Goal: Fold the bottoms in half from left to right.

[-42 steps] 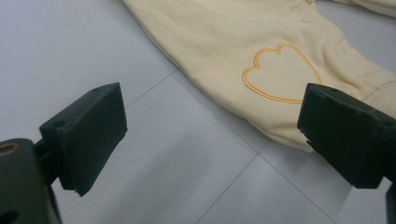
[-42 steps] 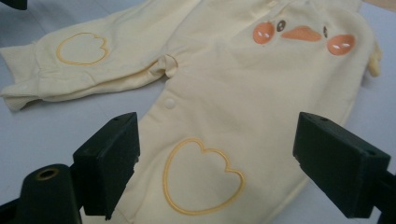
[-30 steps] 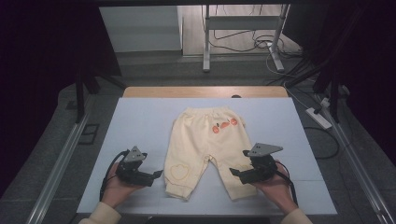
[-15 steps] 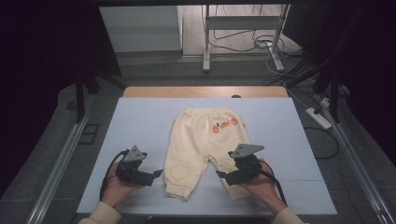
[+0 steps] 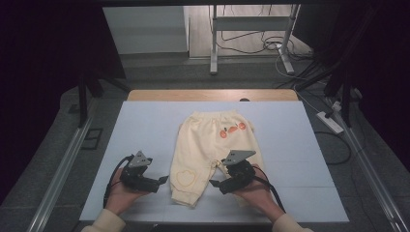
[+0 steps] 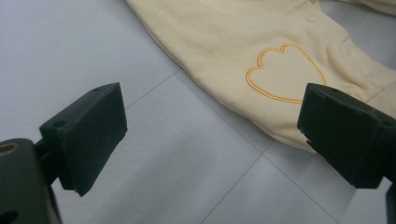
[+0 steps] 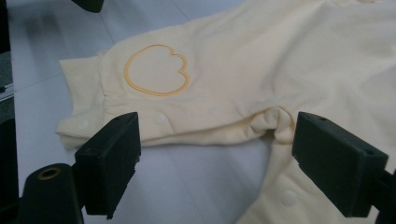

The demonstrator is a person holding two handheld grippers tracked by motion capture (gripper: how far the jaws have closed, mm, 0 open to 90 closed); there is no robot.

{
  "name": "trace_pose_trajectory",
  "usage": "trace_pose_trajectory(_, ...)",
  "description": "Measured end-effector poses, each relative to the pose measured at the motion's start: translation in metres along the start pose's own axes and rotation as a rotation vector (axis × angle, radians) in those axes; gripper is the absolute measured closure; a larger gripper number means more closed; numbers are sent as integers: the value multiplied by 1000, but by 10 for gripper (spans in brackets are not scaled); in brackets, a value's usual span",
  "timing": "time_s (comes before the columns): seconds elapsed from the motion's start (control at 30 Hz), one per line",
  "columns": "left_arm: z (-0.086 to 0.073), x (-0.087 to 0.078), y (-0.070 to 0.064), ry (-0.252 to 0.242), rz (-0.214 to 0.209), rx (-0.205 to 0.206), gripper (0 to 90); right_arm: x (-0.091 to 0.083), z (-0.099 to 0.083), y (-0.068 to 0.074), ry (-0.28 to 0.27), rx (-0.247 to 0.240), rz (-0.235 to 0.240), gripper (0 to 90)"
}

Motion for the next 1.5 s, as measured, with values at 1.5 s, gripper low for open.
trace_pose_trajectory(1.5,0,0,4,-4,9,-4,80,69,22,94,73,-146,192,181)
Point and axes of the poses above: each handheld gripper's, and its own axes: x roughly forward along the jaws, z roughly out of its top, y roughly to its left, the point moved 10 cm from there along x, roughly forward along the jaws, and after that the axes turned 1 degree about -y, right-handed, at the moved point
